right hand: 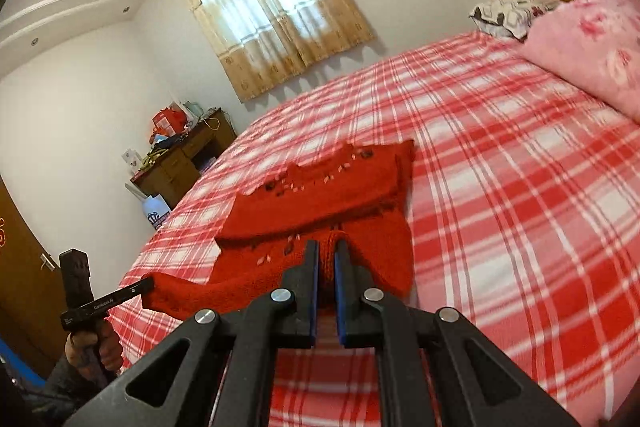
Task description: Fold small clothes
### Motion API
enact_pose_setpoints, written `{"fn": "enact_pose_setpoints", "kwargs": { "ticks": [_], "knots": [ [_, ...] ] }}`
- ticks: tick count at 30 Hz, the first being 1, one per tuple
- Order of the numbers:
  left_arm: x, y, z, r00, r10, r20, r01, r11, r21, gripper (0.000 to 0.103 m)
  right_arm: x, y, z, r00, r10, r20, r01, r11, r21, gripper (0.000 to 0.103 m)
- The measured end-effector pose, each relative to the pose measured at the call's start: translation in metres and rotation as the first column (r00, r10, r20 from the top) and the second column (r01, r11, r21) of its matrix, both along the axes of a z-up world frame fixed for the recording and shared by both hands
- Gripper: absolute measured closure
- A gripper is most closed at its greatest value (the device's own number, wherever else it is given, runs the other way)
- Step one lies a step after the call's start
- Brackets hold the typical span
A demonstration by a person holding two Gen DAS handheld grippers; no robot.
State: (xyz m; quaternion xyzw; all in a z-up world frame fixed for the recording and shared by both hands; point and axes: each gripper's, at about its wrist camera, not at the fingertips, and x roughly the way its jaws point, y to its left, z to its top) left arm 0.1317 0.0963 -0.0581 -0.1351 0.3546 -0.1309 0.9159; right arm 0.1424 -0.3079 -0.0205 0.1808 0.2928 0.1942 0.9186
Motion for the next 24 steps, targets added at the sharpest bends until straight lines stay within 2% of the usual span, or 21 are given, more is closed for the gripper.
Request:
{"fn": "enact_pose_setpoints", "kwargs": {
  "ticks": [7,14,24],
  "knots": [
    [0.032,0.004,0.016,0.999,0.013,0.045,-0.014,1.000,0.021,0.095,0.033,0.006,0.025,0.998,-0.015,0.056,0.016,1.000,-0.015,0.097],
    [0.066,0.016,0.023,0.998,0.035,0.058,-0.034,0.999,-0.030,0.095,0.065,0.017,0.042,0.997,-0.013,0.081,0.016,0.999,-0.041,0.097],
    [0.108,0.018,0.046,0.992,0.050,0.112,-0.045,0.998,-0.042,0.095,0.115,0.026,0.056,0.994,-0.035,0.105,0.042,0.997,-0.059,0.097]
  ]
}}
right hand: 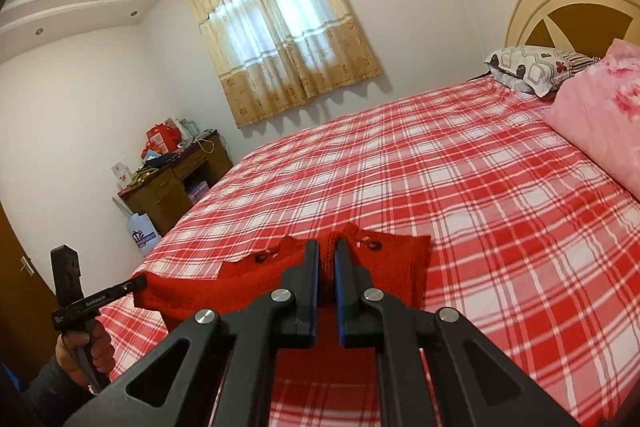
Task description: Fold small clothes
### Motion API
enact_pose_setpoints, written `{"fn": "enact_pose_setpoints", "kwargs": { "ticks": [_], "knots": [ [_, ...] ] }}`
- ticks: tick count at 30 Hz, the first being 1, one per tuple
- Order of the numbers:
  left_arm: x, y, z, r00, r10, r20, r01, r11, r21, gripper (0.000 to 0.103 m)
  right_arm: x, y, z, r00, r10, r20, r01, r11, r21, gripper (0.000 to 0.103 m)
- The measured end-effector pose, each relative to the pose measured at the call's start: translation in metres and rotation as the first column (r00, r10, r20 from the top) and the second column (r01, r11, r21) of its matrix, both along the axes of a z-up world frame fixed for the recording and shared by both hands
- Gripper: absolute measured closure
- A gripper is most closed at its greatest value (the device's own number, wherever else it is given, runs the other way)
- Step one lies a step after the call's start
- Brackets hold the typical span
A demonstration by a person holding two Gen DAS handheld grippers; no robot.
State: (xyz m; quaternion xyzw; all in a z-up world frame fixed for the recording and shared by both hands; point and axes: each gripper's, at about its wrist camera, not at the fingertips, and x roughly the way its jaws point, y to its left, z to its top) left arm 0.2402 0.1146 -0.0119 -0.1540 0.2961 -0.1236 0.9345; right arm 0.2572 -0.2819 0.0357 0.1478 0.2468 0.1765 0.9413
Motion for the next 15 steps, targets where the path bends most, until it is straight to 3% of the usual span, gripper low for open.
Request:
{"fn": "enact_pose_setpoints", "kwargs": {
  "ticks": [8,15],
  "knots": [
    [0.044,0.003,-0.002,1.000,0.009,0.000,-0.009,1.000,0.014,0.095,0.059,0.003,-0.021,0.997,-0.033,-0.064,0.032,0.999,-0.021,0.097],
    [0.091,0.001,-0.037,0.998,0.016,-0.058,-0.014,0.999,0.044,0.095,0.116,0.007,-0.076,0.980,-0.055,-0.189,0.045,0.997,-0.057,0.097]
  ]
}}
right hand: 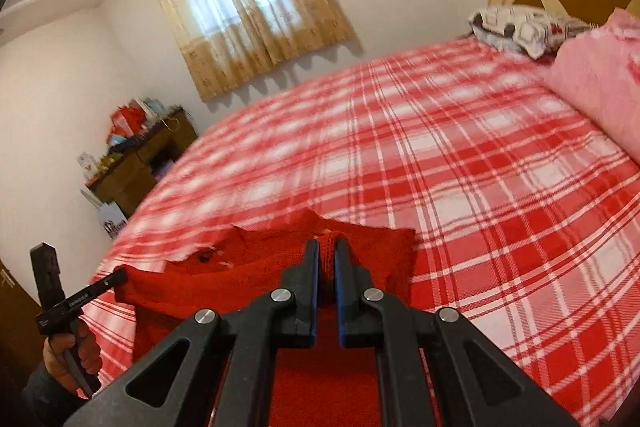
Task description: Fold small clothes
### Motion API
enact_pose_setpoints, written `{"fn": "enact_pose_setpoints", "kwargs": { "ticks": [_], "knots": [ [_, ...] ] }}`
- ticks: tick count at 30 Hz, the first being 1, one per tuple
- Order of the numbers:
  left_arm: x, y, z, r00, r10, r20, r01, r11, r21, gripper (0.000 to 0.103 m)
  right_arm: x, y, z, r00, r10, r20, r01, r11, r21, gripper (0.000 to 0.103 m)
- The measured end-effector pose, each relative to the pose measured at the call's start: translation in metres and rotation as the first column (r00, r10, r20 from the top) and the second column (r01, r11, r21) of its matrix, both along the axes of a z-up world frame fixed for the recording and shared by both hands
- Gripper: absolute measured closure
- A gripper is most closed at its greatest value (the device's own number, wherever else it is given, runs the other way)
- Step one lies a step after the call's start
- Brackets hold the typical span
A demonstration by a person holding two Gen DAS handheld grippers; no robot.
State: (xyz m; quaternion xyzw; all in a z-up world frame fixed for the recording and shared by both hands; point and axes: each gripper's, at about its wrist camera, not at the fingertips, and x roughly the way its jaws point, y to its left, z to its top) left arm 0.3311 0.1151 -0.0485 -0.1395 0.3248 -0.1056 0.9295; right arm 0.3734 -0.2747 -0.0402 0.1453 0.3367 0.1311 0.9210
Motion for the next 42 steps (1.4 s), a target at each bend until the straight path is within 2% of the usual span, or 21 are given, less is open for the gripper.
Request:
{"fn": "enact_pose_setpoints", "kwargs": {
  "ticks": [5,8,10,13,14,15,16,17,18,21,23,25,27,28,31,34,39,42],
  "knots": [
    [0.027,-0.003,-0.033,0.998,0.013,-0.061,-0.009,0.999,0.050,0.095,0.038,0.006,-0.039,0.997,-0.007,-0.072,0.003,0.999,-0.053,0.097],
    [0.040,-0.005,-0.047,0.996,0.027,-0.087,-0.019,0.995,0.096,0.095,0.057,0.008,-0.050,0.995,-0.020,-0.096,0.012,0.997,-0.082,0.096],
    [0.047,-0.004,-0.052,0.995,0.047,-0.093,-0.037,0.993,0.109,0.090,0.064,0.007,-0.053,0.993,-0.046,-0.108,0.036,0.995,-0.095,0.094],
    [0.046,0.000,-0.049,0.994,0.078,-0.081,-0.068,0.991,0.119,0.083,0.054,0.010,-0.050,0.992,-0.064,-0.112,0.050,0.992,-0.118,0.073],
    [0.042,0.001,-0.046,0.994,0.087,-0.067,-0.078,0.989,0.127,0.074,0.048,0.014,-0.049,0.993,-0.045,-0.112,0.031,0.992,-0.124,0.058],
    [0.032,0.002,-0.041,0.995,0.089,-0.043,-0.082,0.986,0.146,0.057,0.044,0.018,-0.048,0.993,-0.028,-0.112,0.013,0.991,-0.130,0.049],
    [0.026,0.004,-0.039,0.996,0.089,-0.028,-0.084,0.983,0.162,0.048,0.038,0.025,-0.049,0.993,-0.002,-0.118,-0.015,0.990,-0.141,0.049],
    [0.017,0.004,-0.036,0.996,0.086,-0.010,-0.083,0.981,0.178,0.035,0.033,0.035,-0.051,0.990,0.037,-0.135,-0.059,0.985,-0.163,0.049],
    [0.003,0.003,-0.034,0.998,0.068,0.009,-0.068,0.978,0.196,0.031,0.031,0.046,-0.055,0.985,0.070,-0.159,-0.100,0.977,-0.189,0.049],
    [-0.008,-0.006,-0.040,1.000,0.002,-0.010,0.001,0.964,0.265,0.028,0.035,0.083,-0.074,0.955,0.139,-0.261,-0.222,0.919,-0.327,0.049],
    [-0.005,-0.017,-0.049,0.999,-0.021,-0.043,0.034,0.941,0.336,0.027,0.046,0.102,-0.082,0.952,0.136,-0.276,-0.245,0.877,-0.413,0.049],
    [0.005,-0.028,-0.055,0.999,-0.012,-0.052,0.032,0.913,0.406,0.027,0.061,0.106,-0.079,0.960,0.121,-0.253,-0.223,0.876,-0.429,0.049],
    [0.020,-0.031,-0.055,0.999,0.023,-0.043,-0.002,0.902,0.432,0.027,0.079,0.103,-0.069,0.973,0.083,-0.217,-0.169,0.893,-0.417,0.049],
    [0.026,-0.029,-0.053,0.998,0.052,-0.031,-0.033,0.899,0.438,0.027,0.085,0.099,-0.064,0.979,0.068,-0.194,-0.142,0.904,-0.403,0.049],
    [0.047,-0.016,-0.046,0.992,0.129,-0.018,-0.111,0.911,0.398,0.027,0.091,0.092,-0.050,0.988,0.042,-0.147,-0.096,0.919,-0.382,0.049],
    [0.055,-0.004,-0.042,0.985,0.172,-0.022,-0.152,0.917,0.369,0.027,0.083,0.090,-0.048,0.989,0.047,-0.140,-0.095,0.926,-0.364,0.049],
    [0.032,0.007,-0.052,0.979,0.195,-0.056,-0.162,0.917,0.366,0.027,0.051,0.071,-0.058,0.984,0.059,-0.170,-0.111,0.942,-0.318,0.049],
    [0.009,0.011,-0.056,0.977,0.196,-0.080,-0.160,0.931,0.329,0.027,0.028,0.060,-0.060,0.982,0.065,-0.178,-0.119,0.944,-0.308,0.049]
  ]
}}
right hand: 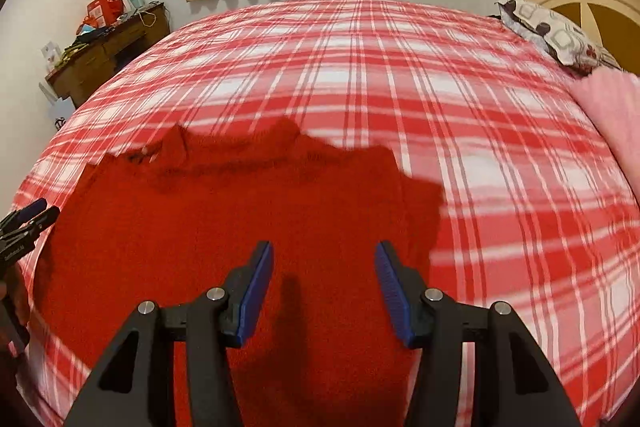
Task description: Fold small clothes
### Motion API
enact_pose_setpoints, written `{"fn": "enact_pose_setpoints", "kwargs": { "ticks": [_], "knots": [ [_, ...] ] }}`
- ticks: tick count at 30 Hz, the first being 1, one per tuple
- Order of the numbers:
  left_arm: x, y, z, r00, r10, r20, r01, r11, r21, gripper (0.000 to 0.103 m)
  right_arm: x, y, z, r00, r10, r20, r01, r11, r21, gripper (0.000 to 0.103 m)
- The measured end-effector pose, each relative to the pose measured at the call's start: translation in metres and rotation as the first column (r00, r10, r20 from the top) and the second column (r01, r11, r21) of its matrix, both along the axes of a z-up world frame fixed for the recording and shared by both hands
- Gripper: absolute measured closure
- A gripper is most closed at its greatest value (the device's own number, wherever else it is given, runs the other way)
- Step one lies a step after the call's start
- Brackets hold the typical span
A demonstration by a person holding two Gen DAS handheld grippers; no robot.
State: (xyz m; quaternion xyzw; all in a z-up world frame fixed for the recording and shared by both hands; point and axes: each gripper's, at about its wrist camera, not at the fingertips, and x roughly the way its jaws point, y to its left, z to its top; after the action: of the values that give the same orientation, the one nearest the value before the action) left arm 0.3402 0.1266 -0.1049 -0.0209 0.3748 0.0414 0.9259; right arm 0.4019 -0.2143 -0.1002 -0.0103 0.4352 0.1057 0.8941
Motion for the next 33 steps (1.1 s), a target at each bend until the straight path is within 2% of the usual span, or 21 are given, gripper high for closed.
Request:
{"fn": "enact_pose_setpoints", "kwargs": {
  "ticks": [6,8,12,15,19,22,27,31,33],
  "knots": [
    [-0.036,-0.011,0.005,0.999,-0.035,0.029,0.036,0.999,-0.037,0.027,-0.046,-0.029,0.006,0.999,-0.047,0.022,0.045,0.994,0.099,0.049],
    [-0.040,-0.018,0.003,0.998,-0.050,0.030,0.050,0.998,-0.026,0.023,-0.056,-0.029,0.003,0.999,-0.030,0.028,0.026,0.992,0.121,0.049],
    [-0.040,-0.026,-0.008,0.998,-0.056,0.017,0.056,0.998,-0.011,0.023,-0.059,-0.025,-0.013,1.000,0.015,-0.003,-0.015,0.990,0.137,0.049],
    [-0.039,-0.026,-0.014,0.999,-0.048,0.017,0.048,0.999,-0.005,0.022,-0.061,-0.026,-0.028,0.999,-0.001,-0.044,0.007,0.993,0.122,0.049],
    [-0.043,-0.025,-0.019,0.999,-0.032,0.010,0.032,0.999,-0.007,0.017,-0.068,-0.014,-0.033,0.998,0.026,-0.061,-0.022,0.998,0.059,0.049],
    [-0.047,-0.022,-0.019,1.000,-0.021,0.003,0.021,1.000,-0.008,0.015,-0.074,-0.008,-0.024,0.999,0.014,-0.048,-0.013,1.000,0.014,0.049],
    [-0.062,-0.014,-0.010,0.998,-0.002,0.055,0.003,1.000,-0.028,0.015,-0.077,0.011,-0.010,0.999,0.042,0.011,-0.042,0.998,0.041,0.049],
    [-0.069,-0.012,-0.013,0.999,0.000,0.048,0.002,0.999,-0.054,0.014,-0.068,0.027,-0.034,0.998,0.041,-0.056,-0.042,0.999,-0.019,0.049],
    [-0.074,-0.011,-0.011,0.998,0.000,0.058,0.004,0.998,-0.065,0.014,-0.070,0.025,-0.038,0.999,0.035,-0.035,-0.035,0.999,-0.002,0.047]
  ]
}}
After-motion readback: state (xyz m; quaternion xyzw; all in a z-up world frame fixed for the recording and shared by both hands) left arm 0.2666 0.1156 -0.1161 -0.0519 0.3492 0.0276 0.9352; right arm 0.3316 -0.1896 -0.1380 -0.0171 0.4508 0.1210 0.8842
